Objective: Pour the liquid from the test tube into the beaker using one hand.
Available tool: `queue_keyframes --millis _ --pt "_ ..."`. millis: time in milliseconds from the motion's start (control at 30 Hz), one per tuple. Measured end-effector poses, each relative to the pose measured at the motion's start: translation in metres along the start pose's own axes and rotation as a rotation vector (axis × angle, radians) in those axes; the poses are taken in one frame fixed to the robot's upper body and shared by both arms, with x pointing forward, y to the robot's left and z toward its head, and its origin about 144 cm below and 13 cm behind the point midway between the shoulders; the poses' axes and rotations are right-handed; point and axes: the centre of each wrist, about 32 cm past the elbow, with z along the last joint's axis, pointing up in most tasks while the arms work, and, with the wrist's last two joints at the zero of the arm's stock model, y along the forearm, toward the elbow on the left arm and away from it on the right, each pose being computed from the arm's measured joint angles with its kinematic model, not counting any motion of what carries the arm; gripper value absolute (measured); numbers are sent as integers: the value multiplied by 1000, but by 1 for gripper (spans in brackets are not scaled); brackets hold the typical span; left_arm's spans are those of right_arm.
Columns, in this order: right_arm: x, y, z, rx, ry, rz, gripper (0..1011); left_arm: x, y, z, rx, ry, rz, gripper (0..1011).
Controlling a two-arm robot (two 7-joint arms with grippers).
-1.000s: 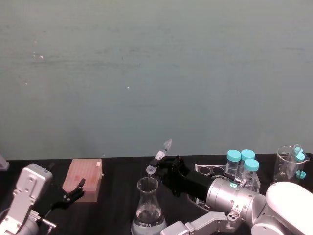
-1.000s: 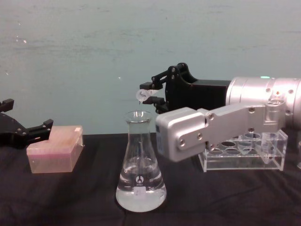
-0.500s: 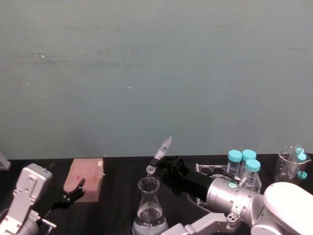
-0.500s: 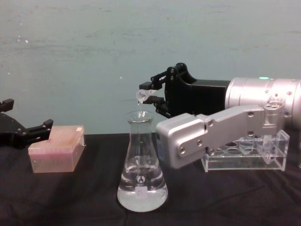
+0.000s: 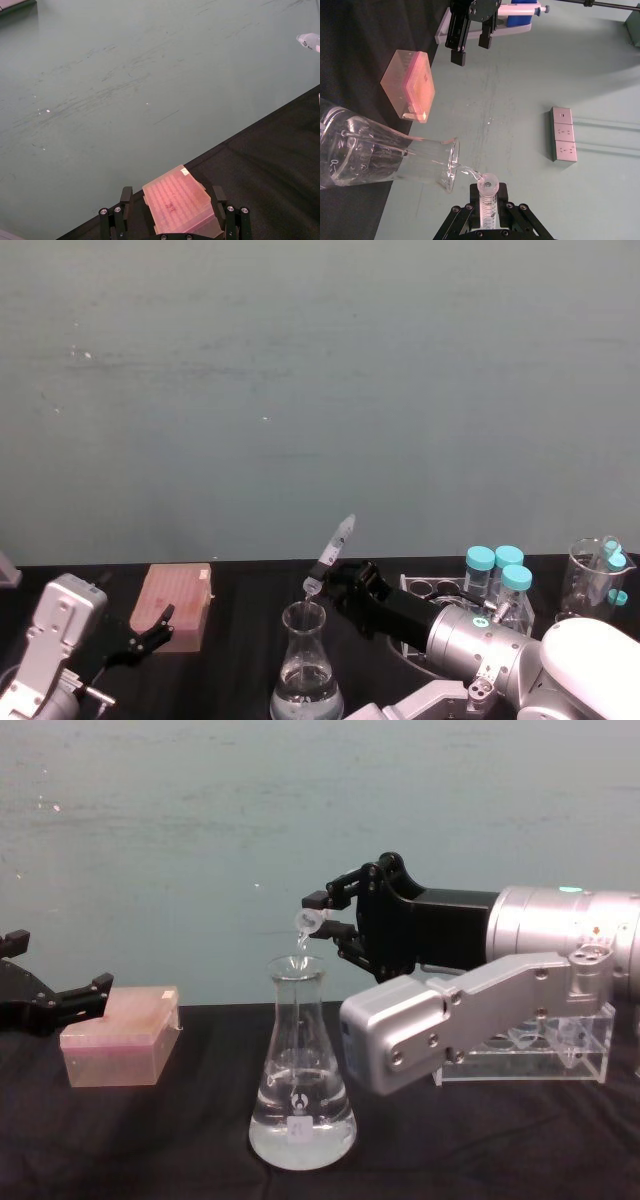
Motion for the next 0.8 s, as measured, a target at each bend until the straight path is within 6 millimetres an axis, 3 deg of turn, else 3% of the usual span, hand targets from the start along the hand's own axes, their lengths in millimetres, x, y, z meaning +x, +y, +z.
queue_keyframes --millis 800 --pt "0 1 3 5 11 5 194 0 0 0 0 0 0 1000"
